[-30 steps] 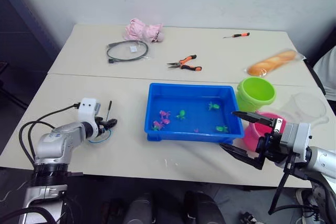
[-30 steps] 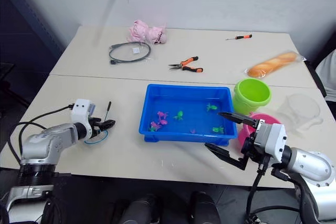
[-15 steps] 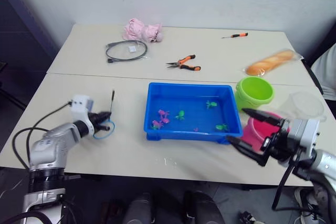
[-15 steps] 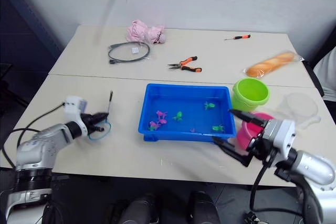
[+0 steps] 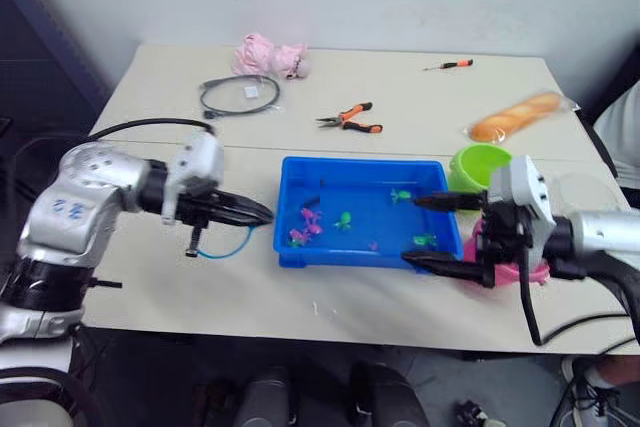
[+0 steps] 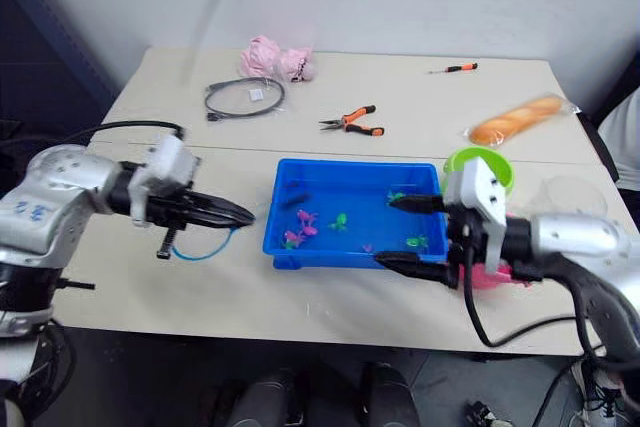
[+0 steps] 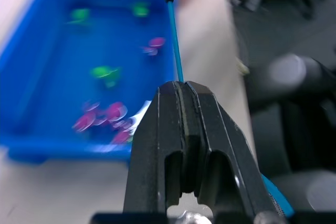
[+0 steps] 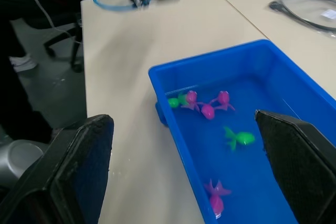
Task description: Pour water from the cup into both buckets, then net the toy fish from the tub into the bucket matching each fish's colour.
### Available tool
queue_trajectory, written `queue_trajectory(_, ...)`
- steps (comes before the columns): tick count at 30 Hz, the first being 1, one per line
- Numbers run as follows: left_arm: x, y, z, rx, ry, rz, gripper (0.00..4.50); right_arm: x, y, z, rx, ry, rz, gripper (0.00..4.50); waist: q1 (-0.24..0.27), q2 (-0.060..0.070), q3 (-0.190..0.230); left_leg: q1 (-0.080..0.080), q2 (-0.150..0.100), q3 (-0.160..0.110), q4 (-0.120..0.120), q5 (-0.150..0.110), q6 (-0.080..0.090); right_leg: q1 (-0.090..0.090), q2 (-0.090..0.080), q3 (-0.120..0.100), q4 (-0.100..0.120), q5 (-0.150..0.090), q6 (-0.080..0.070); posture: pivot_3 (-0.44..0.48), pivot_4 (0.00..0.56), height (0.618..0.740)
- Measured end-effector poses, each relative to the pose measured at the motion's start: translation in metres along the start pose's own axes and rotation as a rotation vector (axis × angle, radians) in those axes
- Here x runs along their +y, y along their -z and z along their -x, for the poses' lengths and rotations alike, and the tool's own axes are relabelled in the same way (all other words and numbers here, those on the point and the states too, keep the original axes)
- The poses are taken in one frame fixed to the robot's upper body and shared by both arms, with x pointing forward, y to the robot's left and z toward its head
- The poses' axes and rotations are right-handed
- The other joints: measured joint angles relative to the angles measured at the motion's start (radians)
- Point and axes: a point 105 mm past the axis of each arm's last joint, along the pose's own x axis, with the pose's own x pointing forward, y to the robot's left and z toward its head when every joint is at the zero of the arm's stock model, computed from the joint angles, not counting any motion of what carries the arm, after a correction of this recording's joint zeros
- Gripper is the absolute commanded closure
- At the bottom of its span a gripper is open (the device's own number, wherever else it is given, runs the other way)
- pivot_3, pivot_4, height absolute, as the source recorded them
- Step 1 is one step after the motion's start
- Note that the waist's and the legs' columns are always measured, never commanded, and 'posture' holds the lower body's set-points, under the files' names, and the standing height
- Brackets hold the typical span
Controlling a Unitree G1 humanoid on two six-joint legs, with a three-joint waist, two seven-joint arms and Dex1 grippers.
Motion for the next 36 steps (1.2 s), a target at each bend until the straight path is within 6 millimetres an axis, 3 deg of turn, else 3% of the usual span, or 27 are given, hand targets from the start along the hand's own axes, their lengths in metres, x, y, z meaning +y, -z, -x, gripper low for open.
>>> queue_trajectory(5, 0.001, -0.004, -0.034, 0.020, 0.094, -0.045, 4.45, 0.005, 0.007, -0.034, 0.042, -0.066, -0.115, 0.00, 0.002, -0.001, 0.000, -0.002, 0.000, 0.000, 0.001, 0.001, 0.001, -0.001, 0.001, -0.001, 0.004, 0.000, 0.000, 0.000, 0.150, 0.740)
queue_trajectory(8, -0.003, -0.006, -0.042, 0.007, 0.134, -0.053, 4.45, 0.012, 0.013, -0.048, 0.063, -0.082, -0.183, 0.00, 0.004, -0.001, 0.000, -0.003, 0.000, -0.001, 0.002, 0.001, 0.001, -0.001, 0.001, -0.002, 0.004, 0.000, 0.000, 0.000, 0.150, 0.740)
queue_trajectory(12, -0.004, -0.008, -0.047, -0.002, 0.156, -0.061, 4.45, 0.022, 0.014, -0.054, 0.071, -0.119, -0.205, 0.00, 0.006, -0.001, 0.000, -0.004, 0.000, -0.002, 0.004, 0.000, 0.001, -0.001, 0.001, -0.002, 0.005, 0.001, 0.001, 0.000, 0.150, 0.740)
queue_trajectory(25, -0.004, -0.007, -0.049, -0.001, 0.157, -0.045, 4.45, 0.027, 0.011, -0.059, 0.064, -0.132, -0.213, 0.00, 0.004, -0.001, 0.000, -0.011, 0.000, -0.006, 0.014, -0.001, 0.003, -0.003, 0.000, -0.005, 0.007, 0.001, 0.002, 0.000, 0.150, 0.740)
queue_trajectory(27, -0.004, -0.007, -0.050, -0.004, 0.157, -0.035, 4.50, 0.026, 0.008, -0.060, 0.058, -0.131, -0.203, 0.78, 0.003, -0.001, 0.000, -0.011, 0.000, -0.006, 0.014, -0.001, 0.003, -0.003, 0.000, -0.005, 0.007, 0.001, 0.002, 0.000, 0.150, 0.740)
queue_trajectory(34, -0.002, -0.009, -0.054, -0.018, 0.143, -0.041, 4.50, 0.027, 0.007, -0.062, 0.052, -0.139, -0.211, 4.33, 0.004, -0.001, 0.000, -0.011, 0.000, -0.006, 0.015, -0.001, 0.003, -0.003, 0.000, -0.005, 0.007, 0.001, 0.002, 0.000, 0.150, 0.740)
queue_trajectory(36, -0.001, -0.009, -0.055, -0.021, 0.139, -0.037, 4.50, 0.028, 0.007, -0.062, 0.052, -0.142, -0.207, 4.42, 0.004, -0.001, 0.000, -0.011, 0.000, -0.006, 0.015, -0.001, 0.003, -0.003, 0.000, -0.005, 0.007, 0.001, 0.002, 0.000, 0.150, 0.740)
